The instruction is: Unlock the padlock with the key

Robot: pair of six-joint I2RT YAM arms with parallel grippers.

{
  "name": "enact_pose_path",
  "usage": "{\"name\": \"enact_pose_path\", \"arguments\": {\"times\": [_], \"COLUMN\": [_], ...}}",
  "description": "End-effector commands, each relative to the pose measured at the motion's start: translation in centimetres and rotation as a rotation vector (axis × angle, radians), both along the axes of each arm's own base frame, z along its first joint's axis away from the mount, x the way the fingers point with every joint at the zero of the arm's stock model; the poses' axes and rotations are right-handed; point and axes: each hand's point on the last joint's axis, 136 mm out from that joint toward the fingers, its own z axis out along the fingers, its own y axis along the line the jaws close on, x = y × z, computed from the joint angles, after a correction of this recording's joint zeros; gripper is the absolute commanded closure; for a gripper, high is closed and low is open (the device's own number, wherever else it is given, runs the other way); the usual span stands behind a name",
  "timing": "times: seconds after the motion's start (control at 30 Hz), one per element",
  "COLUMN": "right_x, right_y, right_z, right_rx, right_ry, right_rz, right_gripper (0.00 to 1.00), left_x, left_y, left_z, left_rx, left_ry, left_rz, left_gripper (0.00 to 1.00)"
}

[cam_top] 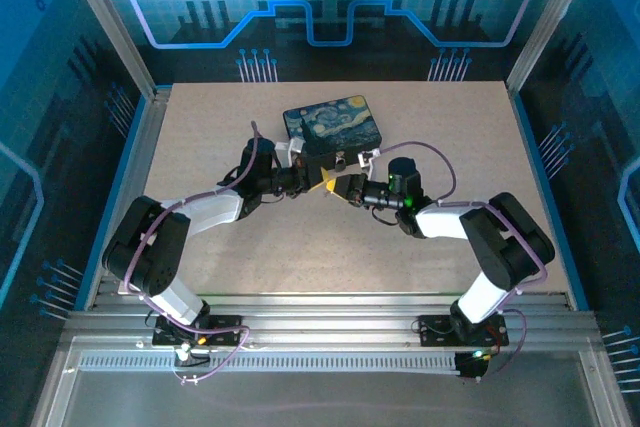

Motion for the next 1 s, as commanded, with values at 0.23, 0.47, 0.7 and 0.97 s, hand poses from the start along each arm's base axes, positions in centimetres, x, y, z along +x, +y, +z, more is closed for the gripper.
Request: {"name": "enact_pose_path", "arguments": {"times": [0.23,0.47,0.7,0.97], "right_x": [0.7,1.0,0.3,-0.4], "right_y": [0.6,0.0,-1.6,-5.2], "right_z": [3.1,3.9,1.4,-0.6], "right_rx": [0.074,0.061,-0.091,-0.209], "right_ry": [-0.059,-0.089,-0.079,-0.067], "right_rz": [-0.04,-0.07,-0.075,-0.096], "right_gripper": [0.88,1.0,1.0,1.0], "left_x": [-0.4,-0.7,-0.2,0.8], "left_y": [-0.2,-0.2,0.7,1.9], "left_z": [0.4,0.1,-0.5,-0.7], "left_rx": [-0.048,-0.053,0.024,0.127], "left_ry": [-0.005,0.006,0.009,0.005], "left_rz": [-0.022,-0.026,0.026,0.097], "left_gripper": [1.0,1.0,0.63,0.47]}}
